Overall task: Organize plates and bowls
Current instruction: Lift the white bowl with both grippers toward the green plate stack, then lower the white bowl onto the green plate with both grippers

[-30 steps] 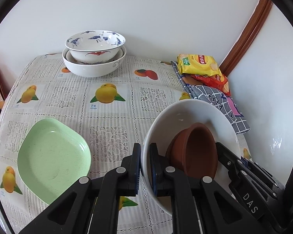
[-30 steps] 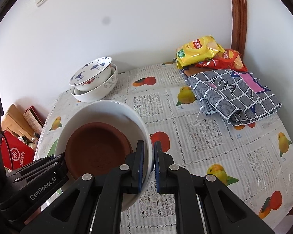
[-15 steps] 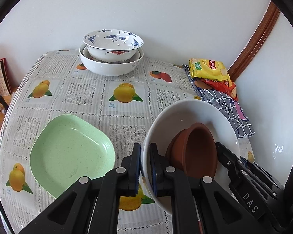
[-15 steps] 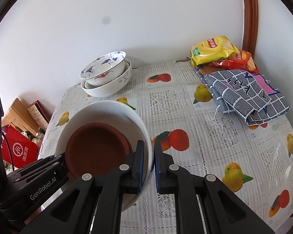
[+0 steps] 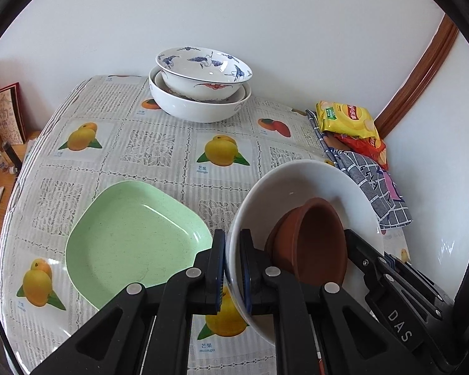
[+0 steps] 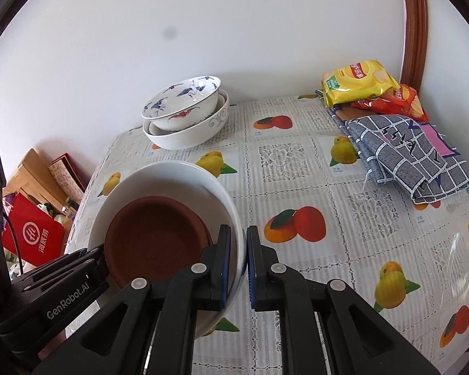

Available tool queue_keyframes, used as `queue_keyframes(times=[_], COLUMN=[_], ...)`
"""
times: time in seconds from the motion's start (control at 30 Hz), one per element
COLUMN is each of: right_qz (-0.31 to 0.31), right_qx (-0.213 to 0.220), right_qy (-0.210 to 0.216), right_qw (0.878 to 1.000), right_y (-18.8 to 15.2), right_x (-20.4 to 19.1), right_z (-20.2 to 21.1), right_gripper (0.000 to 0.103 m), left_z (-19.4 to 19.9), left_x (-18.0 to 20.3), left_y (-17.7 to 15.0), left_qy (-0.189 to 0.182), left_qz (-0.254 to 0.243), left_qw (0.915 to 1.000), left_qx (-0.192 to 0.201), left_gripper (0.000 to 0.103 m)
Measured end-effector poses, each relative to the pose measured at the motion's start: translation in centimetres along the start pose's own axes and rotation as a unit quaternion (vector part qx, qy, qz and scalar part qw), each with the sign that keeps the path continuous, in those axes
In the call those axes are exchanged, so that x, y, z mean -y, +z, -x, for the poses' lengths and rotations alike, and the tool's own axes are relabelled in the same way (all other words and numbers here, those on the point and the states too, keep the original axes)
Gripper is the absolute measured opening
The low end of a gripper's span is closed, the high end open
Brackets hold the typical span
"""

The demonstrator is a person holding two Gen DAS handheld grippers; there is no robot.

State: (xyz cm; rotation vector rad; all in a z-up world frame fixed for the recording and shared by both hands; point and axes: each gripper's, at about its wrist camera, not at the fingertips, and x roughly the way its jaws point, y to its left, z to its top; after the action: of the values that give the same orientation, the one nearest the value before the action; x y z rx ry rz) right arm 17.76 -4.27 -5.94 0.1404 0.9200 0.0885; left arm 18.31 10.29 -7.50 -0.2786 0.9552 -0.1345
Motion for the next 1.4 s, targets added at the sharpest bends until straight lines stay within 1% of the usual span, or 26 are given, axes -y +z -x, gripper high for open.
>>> queue_keyframes(times=[0.43,0.87,1.4], right_qz=[0.019,0.035,0.058], right_qx=[-0.002,-0.017,-0.047], right_qy=[0.008,0.02,0.033], right_qw=[1.0,0.999,0.997], right_y=[0.0,-0.8,-2.5], right_x=[-2.3,-4.9,-8.1], right_z=[-0.8,-2.4,-5.6], right_gripper=[0.01,0.01,0.01], left_z=[0.5,0.5,-0.7], left_x=[-2.3,-5.3,-9.5], left_y=[0.2,-0.3,-1.7], left_qy=[0.005,0.018,0.037], left_qz=[0.016,0.037,0.068], left_qw=[0.9998,0.9992,0.997], left_qx=[0.005,0.005,-0.013], left_gripper=[0.01,0.01,0.01])
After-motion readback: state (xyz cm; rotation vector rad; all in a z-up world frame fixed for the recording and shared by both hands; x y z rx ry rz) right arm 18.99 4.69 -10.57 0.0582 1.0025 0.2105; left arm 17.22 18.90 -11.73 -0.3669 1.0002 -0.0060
